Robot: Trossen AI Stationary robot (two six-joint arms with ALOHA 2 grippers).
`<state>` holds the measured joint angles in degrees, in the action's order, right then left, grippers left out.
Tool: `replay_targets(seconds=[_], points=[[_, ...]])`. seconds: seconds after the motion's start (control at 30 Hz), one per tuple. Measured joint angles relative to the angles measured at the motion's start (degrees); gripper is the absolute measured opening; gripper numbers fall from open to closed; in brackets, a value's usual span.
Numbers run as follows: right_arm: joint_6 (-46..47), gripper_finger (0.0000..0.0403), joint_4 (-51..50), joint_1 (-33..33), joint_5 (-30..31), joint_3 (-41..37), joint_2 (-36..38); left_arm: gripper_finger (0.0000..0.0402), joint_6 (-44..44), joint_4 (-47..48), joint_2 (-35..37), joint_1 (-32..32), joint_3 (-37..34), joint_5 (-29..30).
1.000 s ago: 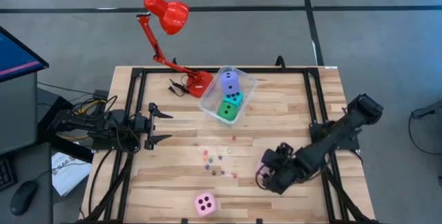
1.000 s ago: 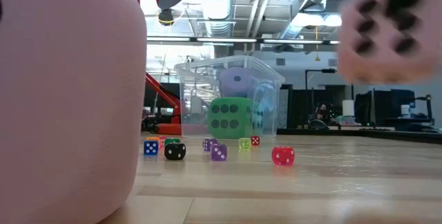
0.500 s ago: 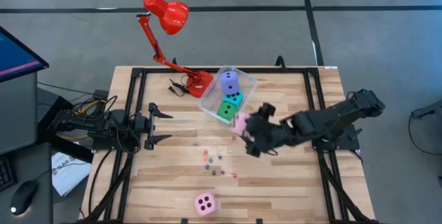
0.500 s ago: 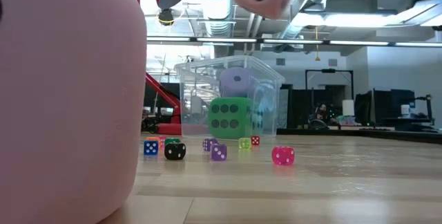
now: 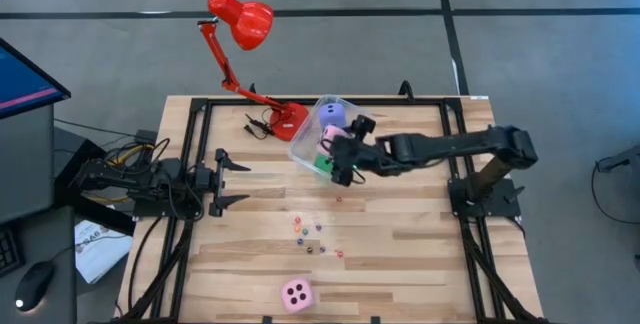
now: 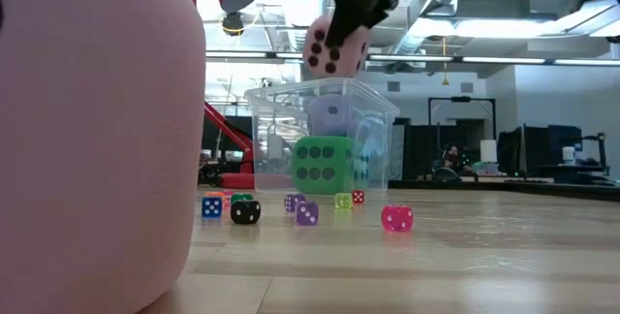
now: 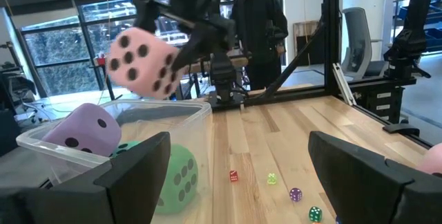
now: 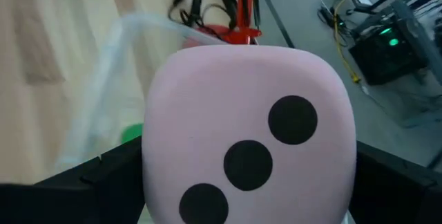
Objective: Pick & Place Dice
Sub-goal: Put the right pink dice into the transparent bin
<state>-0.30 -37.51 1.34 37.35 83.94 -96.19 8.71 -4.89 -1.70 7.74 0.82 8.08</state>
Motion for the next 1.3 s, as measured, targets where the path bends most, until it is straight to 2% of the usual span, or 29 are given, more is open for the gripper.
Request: replay_targets(seconds=[0.2, 0.43, 0.6, 0.73, 1.0, 1.3], points=[[-2.72, 0.0383, 1.43, -3.27, 0.21, 0.02, -4.56, 0.0333, 0.0, 0.02, -1.12, -0.02, 0.0, 0.02], [-7.03, 0.0383, 2.66, -3.81, 0.17, 0.0, -9.1, 0.0333, -0.02, -0.01, -2.28, 0.0, 0.0, 0.01], [-9.02, 0.0383, 4.12, -4.73, -0.22, 0.41, -9.43, 0.0333, 0.0, -0.3, -2.45, -0.02, 0.0, 0.02], [-6.52, 0.0383, 1.51, -4.96, -0.39, 3.27, -8.18, 0.0333, -0.01, -0.38, -2.51, -0.01, 0.0, 0.01], [-1.13, 0.0383, 4.24, -4.74, -14.73, 5.71, -4.47, 0.0333, 0.0, -0.82, -3.12, -0.02, 0.0, 0.02], [0.31, 0.0383, 3.06, -4.9, -15.02, 5.7, -4.27, 0.0333, -0.02, -0.76, -3.36, 0.0, 0.0, 0.02]])
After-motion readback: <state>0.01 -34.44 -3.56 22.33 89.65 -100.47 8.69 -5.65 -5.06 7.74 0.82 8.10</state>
